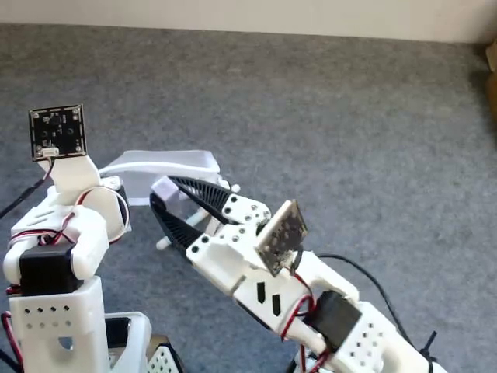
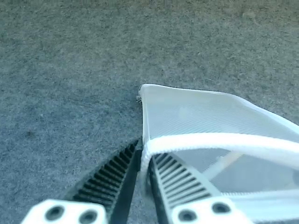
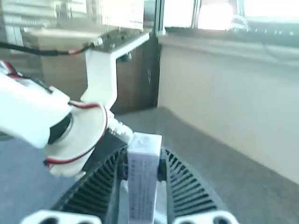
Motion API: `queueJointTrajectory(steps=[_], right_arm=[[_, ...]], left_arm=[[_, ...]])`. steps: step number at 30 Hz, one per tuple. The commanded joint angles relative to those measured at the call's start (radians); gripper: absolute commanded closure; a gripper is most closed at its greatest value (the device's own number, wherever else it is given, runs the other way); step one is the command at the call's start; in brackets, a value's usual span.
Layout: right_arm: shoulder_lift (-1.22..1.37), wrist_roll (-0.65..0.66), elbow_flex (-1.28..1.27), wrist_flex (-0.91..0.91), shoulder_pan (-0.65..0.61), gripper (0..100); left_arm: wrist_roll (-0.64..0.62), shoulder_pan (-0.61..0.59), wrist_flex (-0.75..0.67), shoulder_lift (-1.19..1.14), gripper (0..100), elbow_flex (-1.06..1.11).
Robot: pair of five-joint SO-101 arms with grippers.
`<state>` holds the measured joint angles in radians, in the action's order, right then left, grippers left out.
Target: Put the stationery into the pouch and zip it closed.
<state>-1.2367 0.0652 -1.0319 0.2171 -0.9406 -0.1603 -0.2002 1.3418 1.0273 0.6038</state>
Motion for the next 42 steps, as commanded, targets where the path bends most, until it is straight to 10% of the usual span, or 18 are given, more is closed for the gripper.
queueJointTrajectory(steps=[1, 11, 42], right_arm=[[0.068, 0.0, -0.021, -0.176, -0.01, 99.3], [0.386, -0.002, -0.036, -0.544, 0.09, 99.3], [0.4, -0.002, -0.176, -0.556, 0.082, 82.1]], left_arm=[[-0.011, 0.027, -0.028, -0.002, 99, -0.015], [-0.011, 0.027, -0.023, -0.002, 99, -0.013], [-0.011, 0.027, -0.023, -0.002, 99, -0.01]])
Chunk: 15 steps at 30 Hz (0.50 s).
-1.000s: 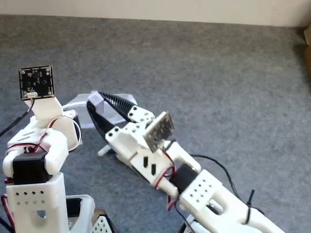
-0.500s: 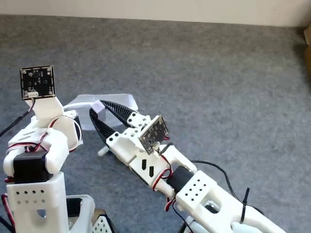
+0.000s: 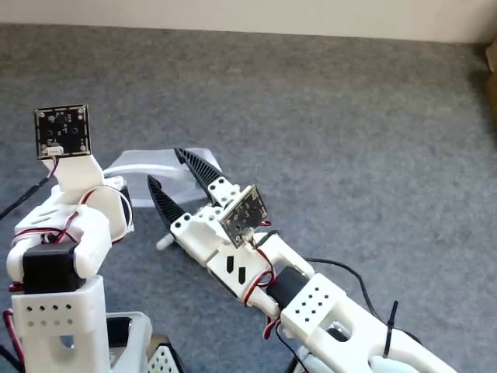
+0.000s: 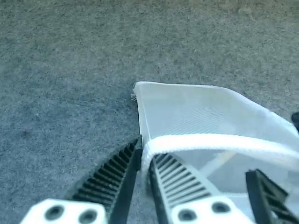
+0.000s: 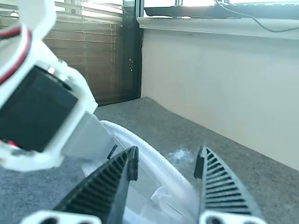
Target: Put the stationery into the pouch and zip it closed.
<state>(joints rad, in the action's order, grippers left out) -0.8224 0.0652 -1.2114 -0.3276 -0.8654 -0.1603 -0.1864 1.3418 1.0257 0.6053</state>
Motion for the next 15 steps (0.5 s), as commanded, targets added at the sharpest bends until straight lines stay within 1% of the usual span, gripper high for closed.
queueJointTrajectory(steps=[1, 7, 9, 15], right_arm=[[-0.015, -0.002, 0.004, -0.012, 0.007, 82.1], [-0.062, -0.003, 0.004, -0.001, 0.007, 82.1], [-0.125, -0.006, 0.005, 0.082, 0.007, 82.1], [-0.374, -0.009, 0.013, 0.418, 0.012, 82.1]], left_arm=[[-0.011, 0.013, -0.023, -0.001, 99, -0.012], [-0.011, 0.007, -0.028, -0.004, 99, -0.01], [-0.011, 0.007, -0.029, -0.004, 99, -0.01], [-0.011, 0.005, -0.029, -0.004, 99, -0.01]])
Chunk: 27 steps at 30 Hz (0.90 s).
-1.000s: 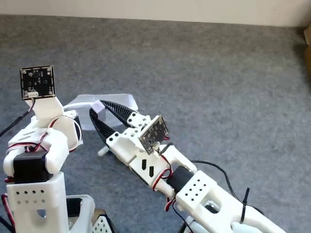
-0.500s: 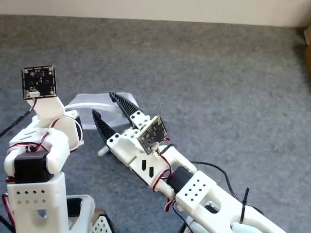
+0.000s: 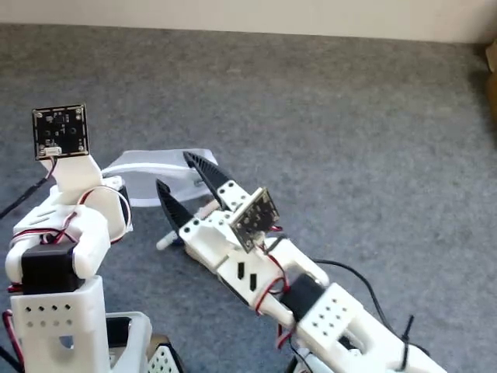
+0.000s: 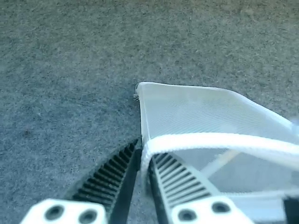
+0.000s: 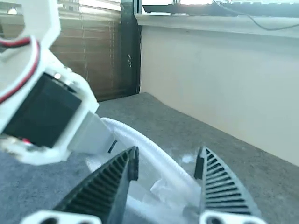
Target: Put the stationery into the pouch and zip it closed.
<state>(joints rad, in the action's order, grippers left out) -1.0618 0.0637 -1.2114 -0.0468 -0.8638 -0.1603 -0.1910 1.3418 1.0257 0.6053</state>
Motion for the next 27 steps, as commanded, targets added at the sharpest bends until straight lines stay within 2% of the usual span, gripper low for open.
queueJointTrajectory(steps=[1, 7, 14, 21, 27], right_arm=[[-0.174, -0.008, 0.016, 0.189, 0.012, 82.1], [-0.328, -0.008, 0.097, 0.473, 0.012, 82.1], [-0.271, -0.008, 0.17, 0.74, 0.012, 82.1], [-0.087, -0.008, 0.17, 0.857, 0.007, 82.1], [0.159, -0.008, 0.205, 0.86, -0.013, 82.1]], left_arm=[[-0.011, 0.01, -0.029, -0.004, 99, -0.01], [-0.038, -0.073, -0.029, -0.004, 99, -0.012], [-0.068, -0.191, -0.04, -0.001, 99, -0.015], [-0.107, -0.309, -0.064, -0.001, 99, -0.012], [-0.107, -0.323, -0.064, -0.001, 99, -0.01]])
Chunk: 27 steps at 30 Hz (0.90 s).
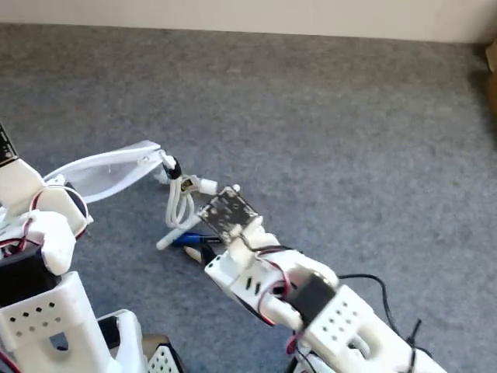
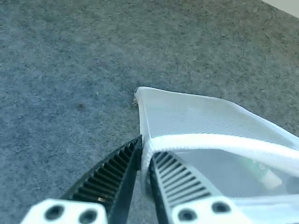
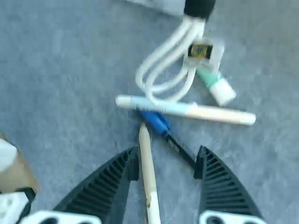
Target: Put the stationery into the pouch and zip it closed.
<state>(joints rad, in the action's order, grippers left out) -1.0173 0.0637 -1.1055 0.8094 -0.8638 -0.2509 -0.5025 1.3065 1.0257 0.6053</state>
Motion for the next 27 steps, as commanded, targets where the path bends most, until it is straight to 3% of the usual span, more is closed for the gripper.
queueJointTrajectory(steps=[1, 14, 27], right_arm=[[0.159, -0.008, 0.111, 0.004, -0.025, 82.1], [0.651, -0.008, 0.344, 0.002, -0.082, 82.1], [0.963, -0.003, 0.51, 0.002, -0.081, 82.1]], left_arm=[[-0.017, -0.012, -0.029, -0.001, 99, -0.01], [-0.015, -0.01, -0.023, -0.001, 99, -0.008], [-0.014, -0.01, -0.023, -0.001, 99, -0.008]])
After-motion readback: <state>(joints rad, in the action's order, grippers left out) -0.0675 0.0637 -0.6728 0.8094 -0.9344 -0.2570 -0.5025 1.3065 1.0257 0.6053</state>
